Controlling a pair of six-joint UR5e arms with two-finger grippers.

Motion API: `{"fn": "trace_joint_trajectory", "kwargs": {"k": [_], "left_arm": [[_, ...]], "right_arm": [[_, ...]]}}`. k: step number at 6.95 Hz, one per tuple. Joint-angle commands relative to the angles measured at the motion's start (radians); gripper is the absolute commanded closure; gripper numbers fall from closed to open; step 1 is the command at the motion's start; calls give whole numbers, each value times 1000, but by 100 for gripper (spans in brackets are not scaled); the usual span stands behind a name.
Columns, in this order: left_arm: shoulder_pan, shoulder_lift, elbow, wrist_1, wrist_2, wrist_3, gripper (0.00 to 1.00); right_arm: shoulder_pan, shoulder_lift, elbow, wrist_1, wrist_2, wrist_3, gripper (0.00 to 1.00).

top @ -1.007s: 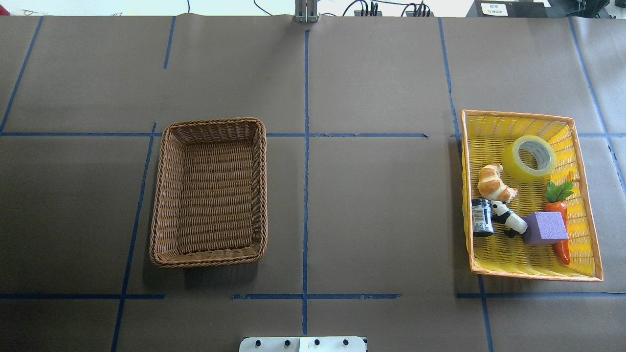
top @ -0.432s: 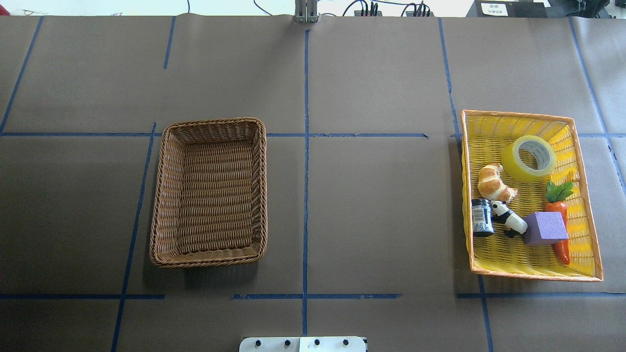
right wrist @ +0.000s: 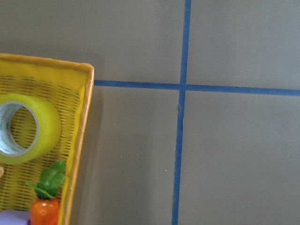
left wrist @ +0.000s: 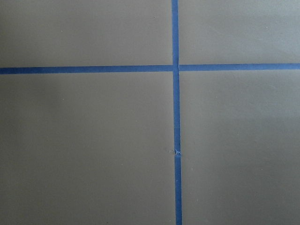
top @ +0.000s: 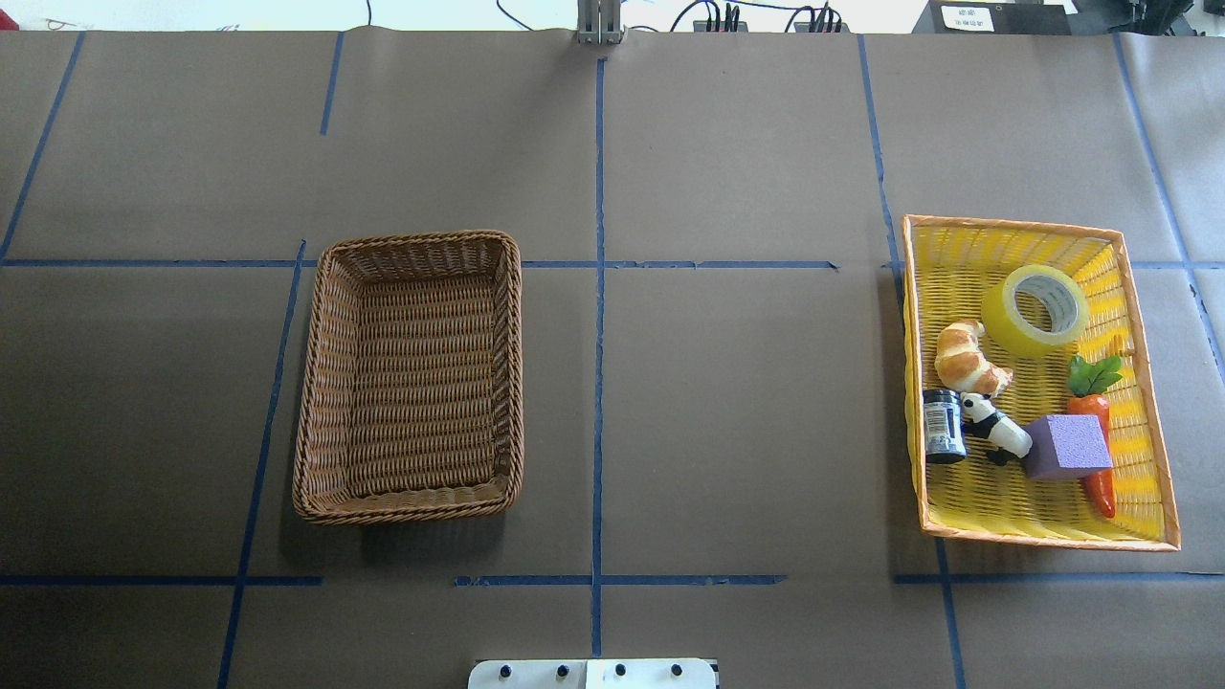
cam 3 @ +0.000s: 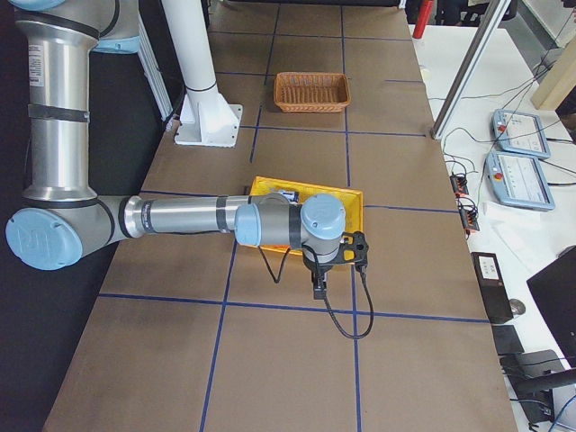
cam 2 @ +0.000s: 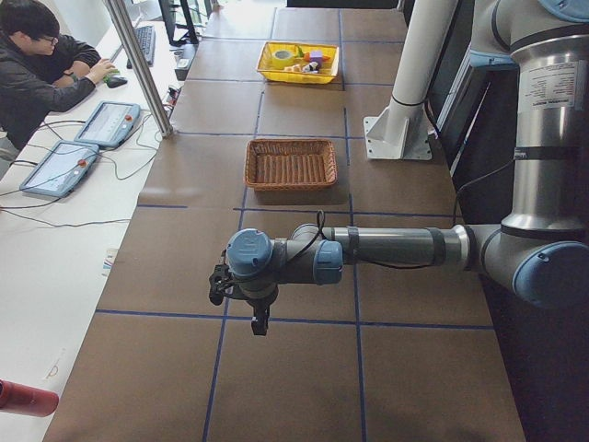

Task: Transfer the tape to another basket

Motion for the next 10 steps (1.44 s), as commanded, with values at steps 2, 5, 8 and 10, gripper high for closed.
{"fn": "trace_joint_trajectory", "kwargs": {"k": [2, 5, 8, 10], "left_arm": [[0, -5, -3, -1, 0, -1, 0], [0, -8, -9, -1, 0, -2, 0], [0, -3, -19, -1, 0, -2, 0], [0, -1, -19, -1, 0, 1, 0]], "right_arm": [[-114, 96, 0, 4, -5, 133, 0], [-258, 115, -2, 132, -17, 385, 0], [-411, 112, -35, 299, -137, 608, 0], [-457, 119, -97, 386, -140, 634, 0]]}}
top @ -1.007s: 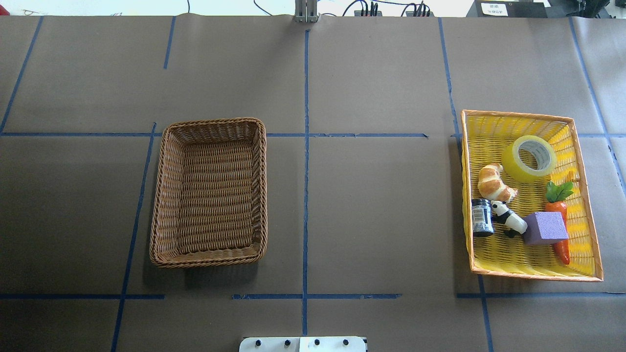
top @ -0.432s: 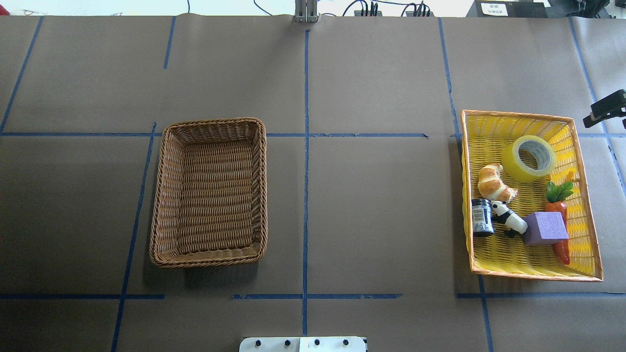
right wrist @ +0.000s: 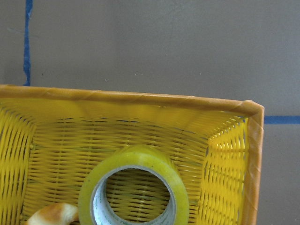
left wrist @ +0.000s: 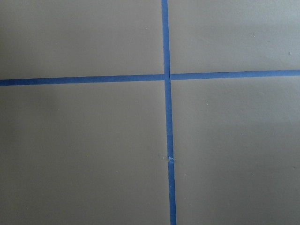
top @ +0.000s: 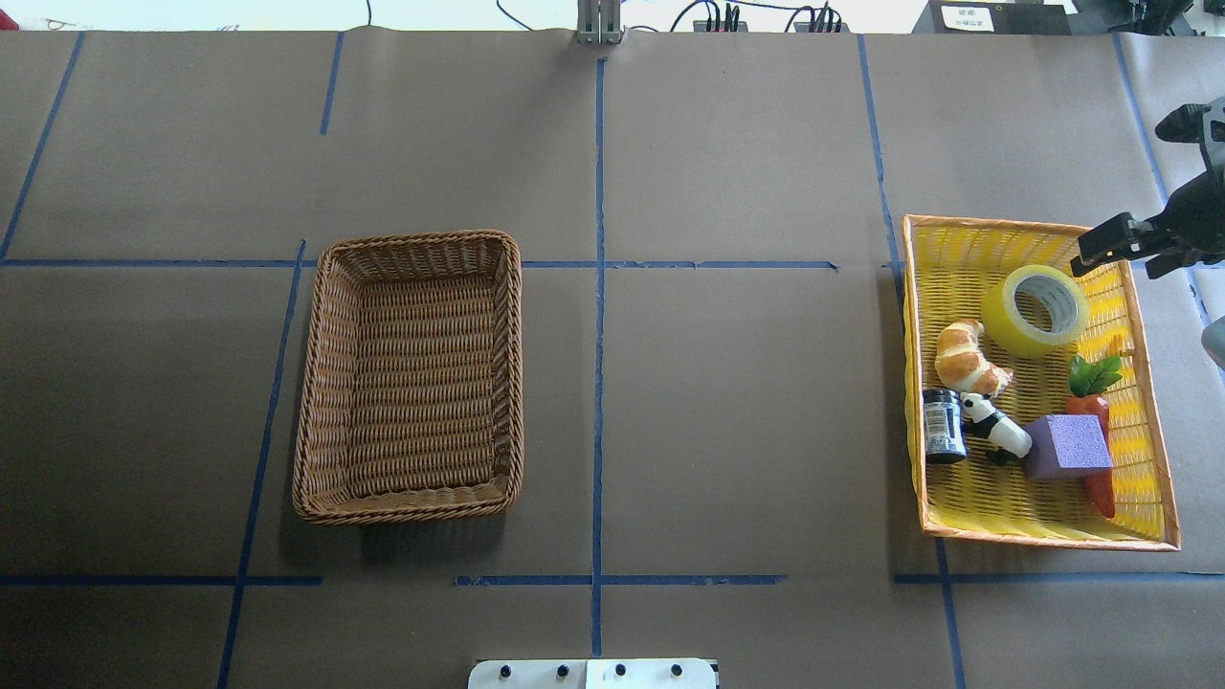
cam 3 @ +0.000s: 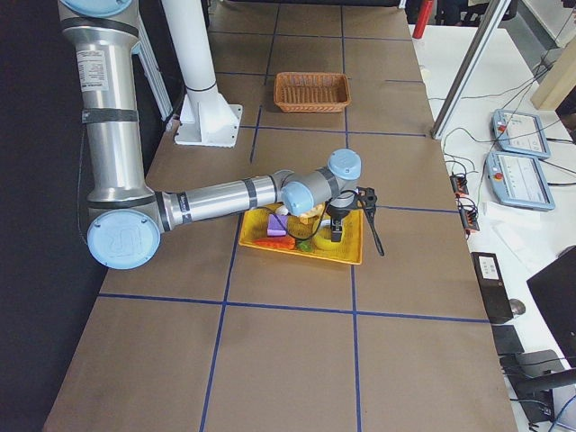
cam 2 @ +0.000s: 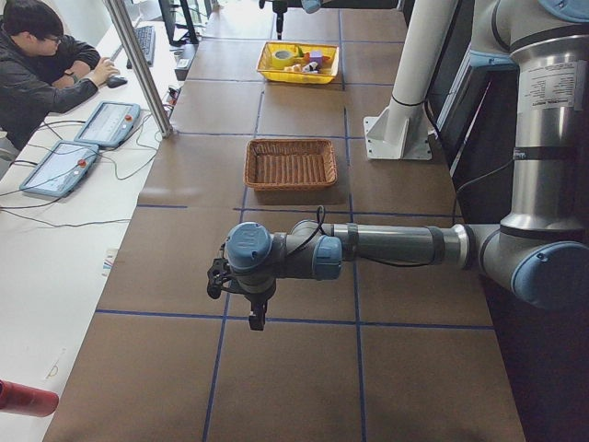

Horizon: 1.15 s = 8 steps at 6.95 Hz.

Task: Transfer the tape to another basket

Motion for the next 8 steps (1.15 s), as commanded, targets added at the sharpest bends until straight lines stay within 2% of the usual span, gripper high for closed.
{"fn": "trace_joint_trajectory", "kwargs": {"k": [1, 3, 6, 8], "left_arm": [[0, 1, 0, -2, 0, 1, 0], [0, 1, -2, -2, 0, 2, 0], [0, 2, -9, -2, 0, 1, 0], [0, 1, -8, -2, 0, 1, 0]], "right_arm": [[-40, 8, -75, 87, -7, 16, 0], [-63, 11, -136, 143, -13, 16, 0], [-95, 11, -149, 144, -33, 16, 1], [-100, 11, -156, 144, -33, 16, 5]]}}
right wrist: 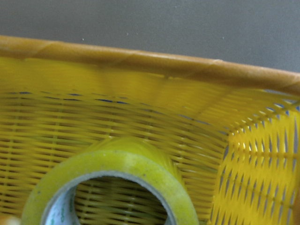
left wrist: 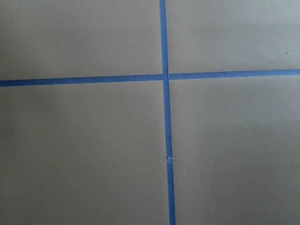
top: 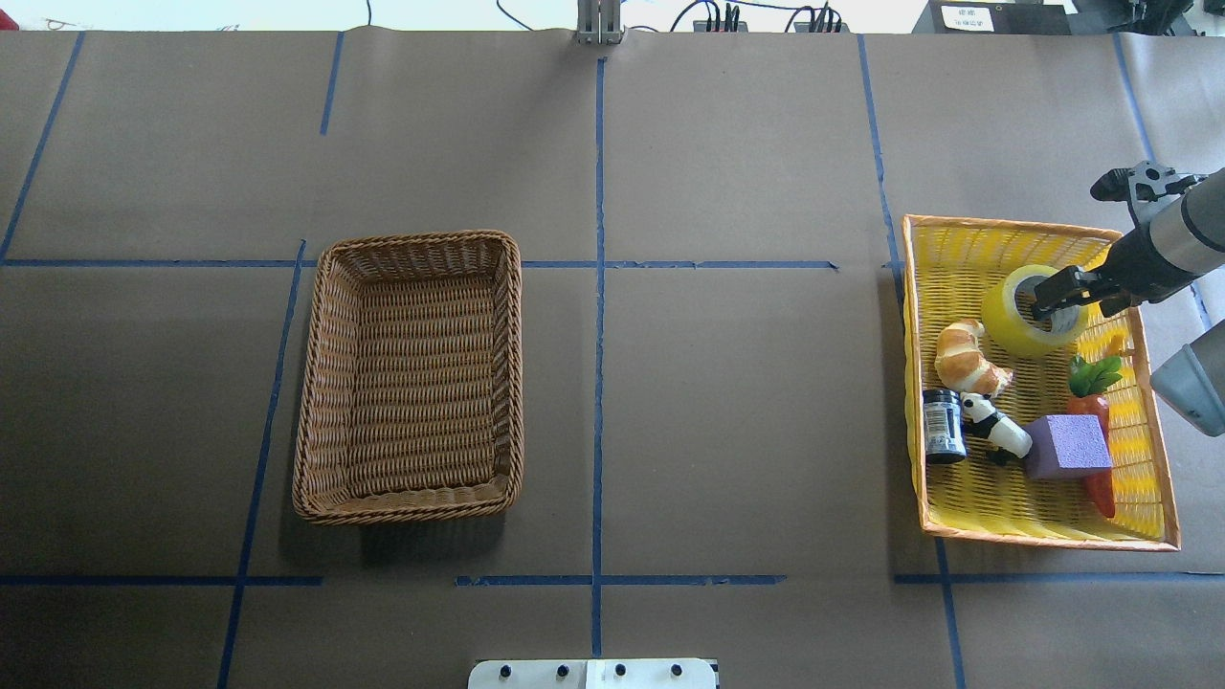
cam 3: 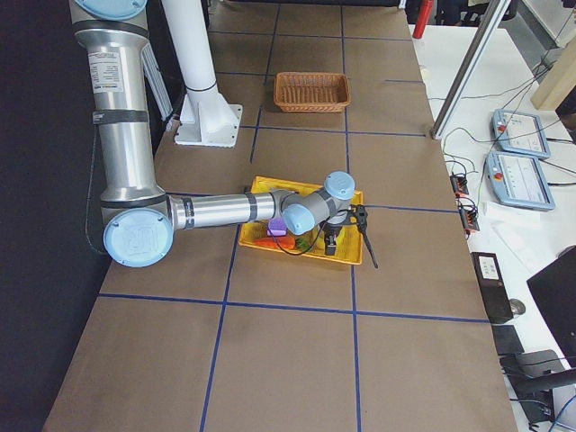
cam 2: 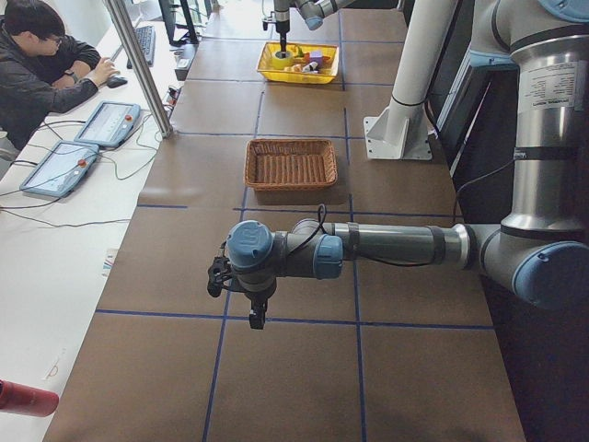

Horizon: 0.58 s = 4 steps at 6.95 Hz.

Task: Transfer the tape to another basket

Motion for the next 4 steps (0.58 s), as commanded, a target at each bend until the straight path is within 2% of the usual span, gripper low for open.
{"fn": "trace_joint_trajectory", "kwargs": {"k": [1, 2, 3, 4], "left_arm": [[0, 1, 0, 0, 0, 0, 0], [0, 1, 0, 0, 0, 1, 0], [0, 2, 0, 0, -11, 0, 0], [0, 2, 2, 0, -26, 0, 0]], "right_arm": [[-3, 0, -9, 0, 0, 0, 16], [-3, 0, -9, 0, 1, 0, 27], [-3, 0, -10, 0, 0, 0, 44], [-3, 0, -10, 0, 3, -3, 73]]}}
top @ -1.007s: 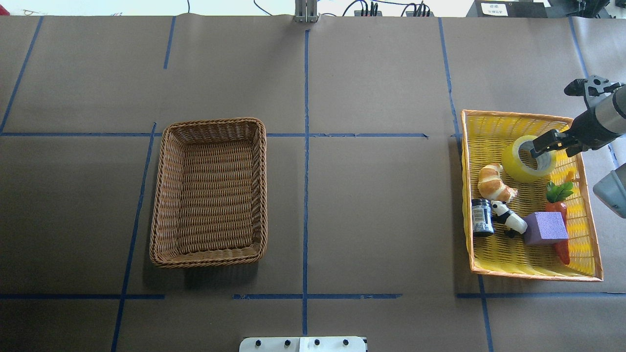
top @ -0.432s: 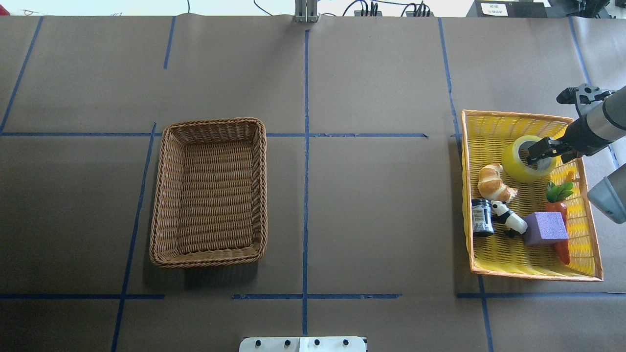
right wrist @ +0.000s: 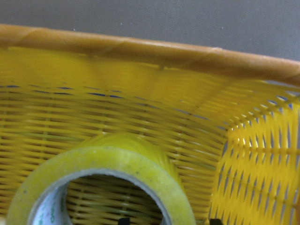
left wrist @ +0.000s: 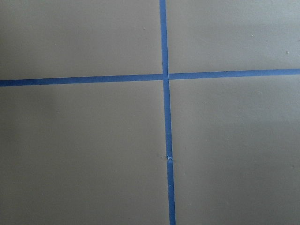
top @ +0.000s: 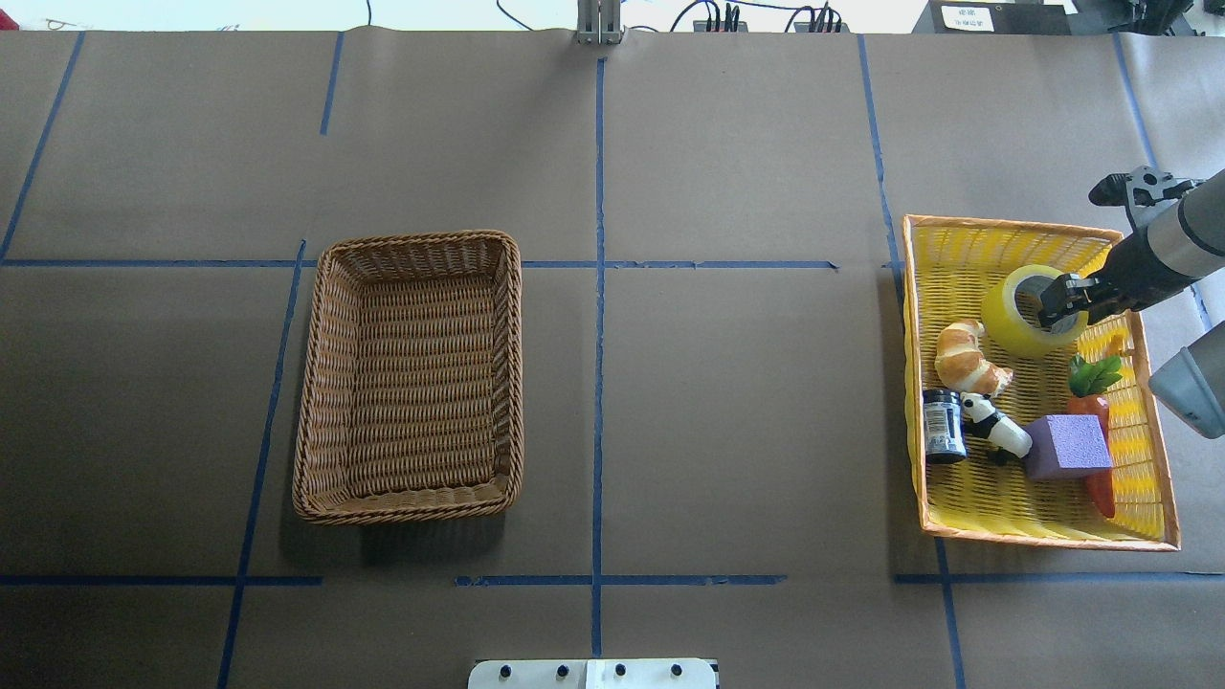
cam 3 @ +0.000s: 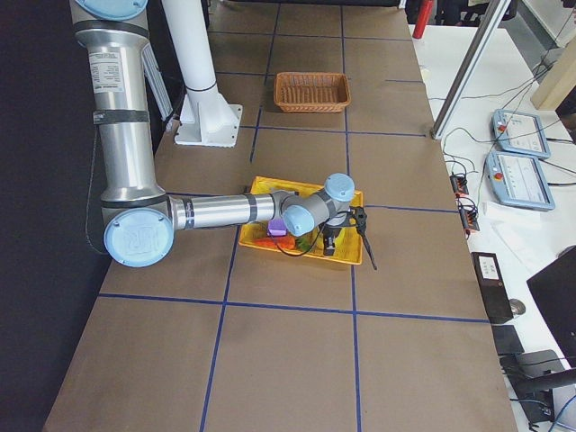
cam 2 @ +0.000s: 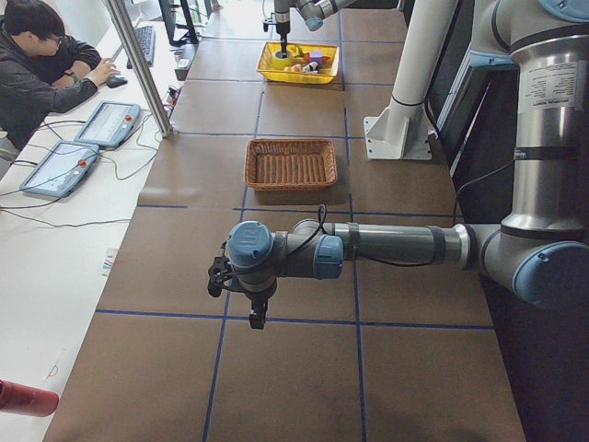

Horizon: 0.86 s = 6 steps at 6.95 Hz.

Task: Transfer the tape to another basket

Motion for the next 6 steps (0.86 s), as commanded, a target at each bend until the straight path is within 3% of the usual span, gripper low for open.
{"fn": "trace_joint_trajectory", "kwargs": {"k": [1, 3, 5, 6], "left_arm": [[0, -1, 1, 0, -16, 0, 0], [0, 2, -13, 2, -17, -2, 0], [0, 1, -16, 0, -17, -2, 0], [0, 1, -34, 0, -15, -2, 0]], "right_arm": [[0, -2, -1, 2, 2, -7, 93], [1, -2, 5, 2, 2, -4, 100], [53, -2, 69, 0, 29, 1, 100], [117, 0, 91, 0, 112, 8, 100]]}}
